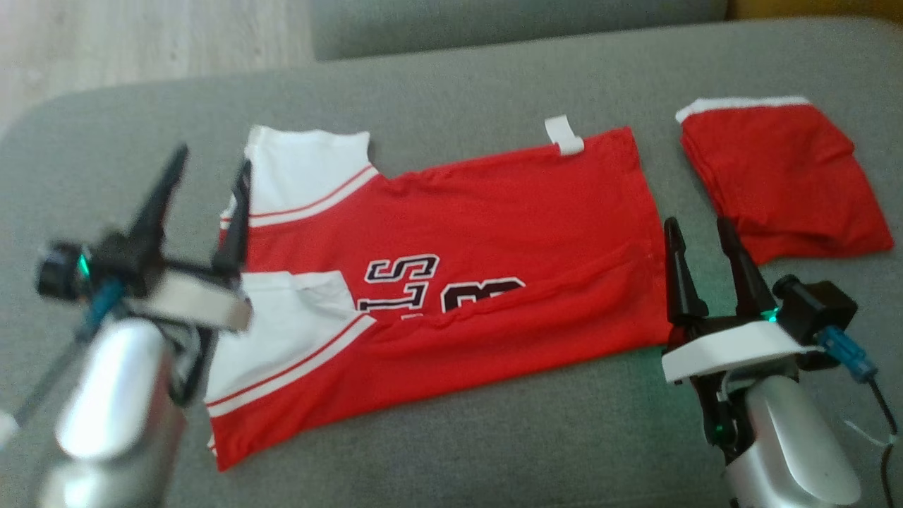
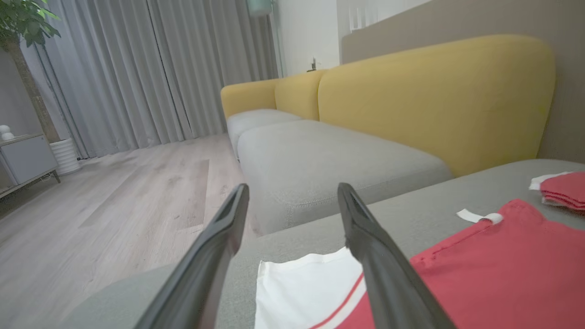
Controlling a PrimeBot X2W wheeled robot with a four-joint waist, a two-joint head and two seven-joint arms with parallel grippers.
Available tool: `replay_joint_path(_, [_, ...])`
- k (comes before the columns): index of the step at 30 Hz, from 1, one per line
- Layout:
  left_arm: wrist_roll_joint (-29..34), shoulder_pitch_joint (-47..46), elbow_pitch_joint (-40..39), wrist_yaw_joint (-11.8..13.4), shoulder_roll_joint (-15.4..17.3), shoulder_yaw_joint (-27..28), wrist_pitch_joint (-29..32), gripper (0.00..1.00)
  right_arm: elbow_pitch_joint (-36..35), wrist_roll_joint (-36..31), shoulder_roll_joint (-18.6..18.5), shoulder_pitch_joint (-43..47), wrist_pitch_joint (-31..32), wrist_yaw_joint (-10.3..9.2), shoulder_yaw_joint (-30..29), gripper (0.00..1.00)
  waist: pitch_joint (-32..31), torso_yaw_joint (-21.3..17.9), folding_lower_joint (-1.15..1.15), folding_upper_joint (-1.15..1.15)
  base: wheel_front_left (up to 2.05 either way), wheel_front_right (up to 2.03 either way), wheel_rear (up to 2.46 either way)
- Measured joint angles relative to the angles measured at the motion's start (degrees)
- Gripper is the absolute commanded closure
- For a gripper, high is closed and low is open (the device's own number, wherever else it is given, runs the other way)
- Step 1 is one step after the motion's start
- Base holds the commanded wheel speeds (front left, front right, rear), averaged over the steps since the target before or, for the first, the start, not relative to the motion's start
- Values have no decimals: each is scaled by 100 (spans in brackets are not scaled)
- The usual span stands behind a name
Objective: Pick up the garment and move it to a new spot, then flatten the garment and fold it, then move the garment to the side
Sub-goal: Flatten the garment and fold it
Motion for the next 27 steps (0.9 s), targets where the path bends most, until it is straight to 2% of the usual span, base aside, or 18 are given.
replay_joint_path(4, [-1,-906,525,-276,381,-90,600,0,-265,37,0,-23,1,0,52,0,360,-103,1,0,0,0,0])
replay_joint_path(8, [-136,-1738,1140,-403,760,-363,1258,0,-479,42,1,-73,1,-1,98,0,740,-235,1,0,0,0,0])
replay_joint_path(15, [-1174,-2553,1883,-447,1317,-1324,2147,0,-778,96,0,-358,0,-1,232,0,1355,-499,1,0,0,0,0])
replay_joint_path(21, [-1928,-3015,2179,-447,1610,-1872,2329,0,-905,159,0,-383,-1,-1,285,0,1794,-688,1,0,0,0,0])
replay_joint_path(27, [-2337,-3285,2420,-447,1691,-2334,2328,0,-920,196,0,-392,-1,-1,325,0,2050,-815,0,0,0,0,0])
